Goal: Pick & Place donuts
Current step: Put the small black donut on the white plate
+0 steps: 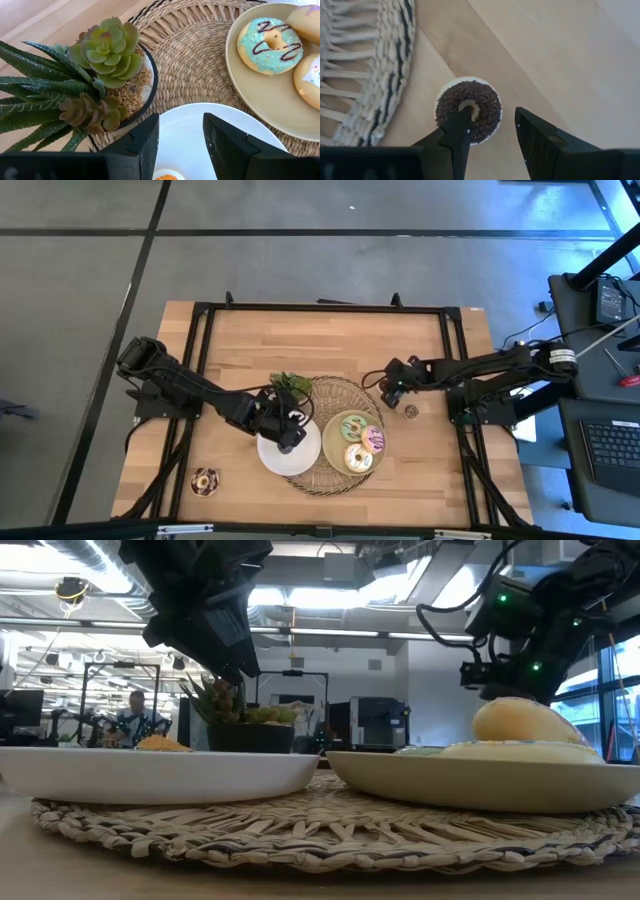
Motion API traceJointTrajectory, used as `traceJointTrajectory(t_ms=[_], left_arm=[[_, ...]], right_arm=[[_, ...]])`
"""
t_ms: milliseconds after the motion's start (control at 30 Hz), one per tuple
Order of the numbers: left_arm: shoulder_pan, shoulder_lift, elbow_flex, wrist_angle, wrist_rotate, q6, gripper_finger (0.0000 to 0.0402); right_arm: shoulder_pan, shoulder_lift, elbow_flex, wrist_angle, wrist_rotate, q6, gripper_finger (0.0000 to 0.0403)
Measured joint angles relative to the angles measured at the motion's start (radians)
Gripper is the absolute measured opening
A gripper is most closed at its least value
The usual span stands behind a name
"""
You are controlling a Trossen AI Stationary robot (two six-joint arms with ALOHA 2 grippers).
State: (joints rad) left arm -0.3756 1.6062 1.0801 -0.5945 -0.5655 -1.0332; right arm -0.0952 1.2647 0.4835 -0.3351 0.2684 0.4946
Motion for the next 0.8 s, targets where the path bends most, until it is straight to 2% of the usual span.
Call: traceJointTrajectory(t_ms=[300, 667, 800], left_arm=[[0.0, 0.0, 0.0, 0.0, 0.0, 0.0, 0.0152], [0.0, 0.0, 0.0, 0.009, -0.003, 0.0, 0.0151], [0.0, 0.0, 0.0, 0.054, -0.024, 0.019, 0.0152]], right_arm=[[0.0, 0.071, 0.001, 0.044, 0.003, -0.007, 0.0144], [0.0, 0.062, 0.012, 0.046, 0.0, -0.134, 0.0017], [0.007, 0.06, 0.096, 0.053, 0.0, -0.221, 0.0019]])
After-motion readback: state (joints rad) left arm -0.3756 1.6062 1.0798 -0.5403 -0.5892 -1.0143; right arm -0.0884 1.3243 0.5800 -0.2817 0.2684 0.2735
